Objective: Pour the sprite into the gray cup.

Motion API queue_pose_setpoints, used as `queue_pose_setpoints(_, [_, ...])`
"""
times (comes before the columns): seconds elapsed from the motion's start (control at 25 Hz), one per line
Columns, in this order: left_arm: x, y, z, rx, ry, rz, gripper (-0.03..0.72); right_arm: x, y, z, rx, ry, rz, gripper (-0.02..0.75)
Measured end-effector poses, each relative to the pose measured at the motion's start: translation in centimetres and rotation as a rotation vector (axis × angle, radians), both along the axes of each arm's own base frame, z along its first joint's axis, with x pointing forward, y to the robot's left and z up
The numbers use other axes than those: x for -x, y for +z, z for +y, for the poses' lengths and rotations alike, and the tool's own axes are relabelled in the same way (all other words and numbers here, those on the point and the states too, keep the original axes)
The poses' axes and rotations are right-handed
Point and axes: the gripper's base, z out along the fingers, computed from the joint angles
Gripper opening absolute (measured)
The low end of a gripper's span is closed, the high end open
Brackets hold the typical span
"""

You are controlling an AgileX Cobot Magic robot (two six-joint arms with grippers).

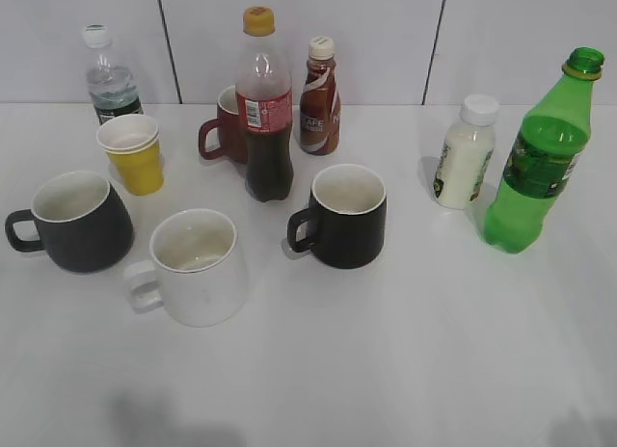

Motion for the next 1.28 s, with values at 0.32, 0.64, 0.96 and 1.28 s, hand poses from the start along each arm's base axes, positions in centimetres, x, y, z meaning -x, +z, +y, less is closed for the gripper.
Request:
queue_pose_setpoints(0.32, [0.00, 0.00, 0.00, 0.000, 0.000, 0.000, 0.220, 0.00, 0.00, 0.00, 0.000, 0.000, 0.000, 0.573])
queue_pose_setpoints(0.64, [0.00, 0.00, 0.00, 0.000, 0.000, 0.000, 0.220, 0.00, 0.00, -0.04, 0.004, -0.003, 0.000, 0.573])
queue_pose_setpoints(0.96, [0.00, 0.00, 0.00, 0.000, 0.000, 0.000, 0.220, 0.00, 0.00, -0.04, 0.004, -0.003, 0.000, 0.573])
queue_pose_setpoints(1.28, [0.00, 0.00, 0.00, 0.000, 0.000, 0.000, 0.221, 0.00, 0.00, -0.04, 0.004, -0.003, 0.000, 0.573])
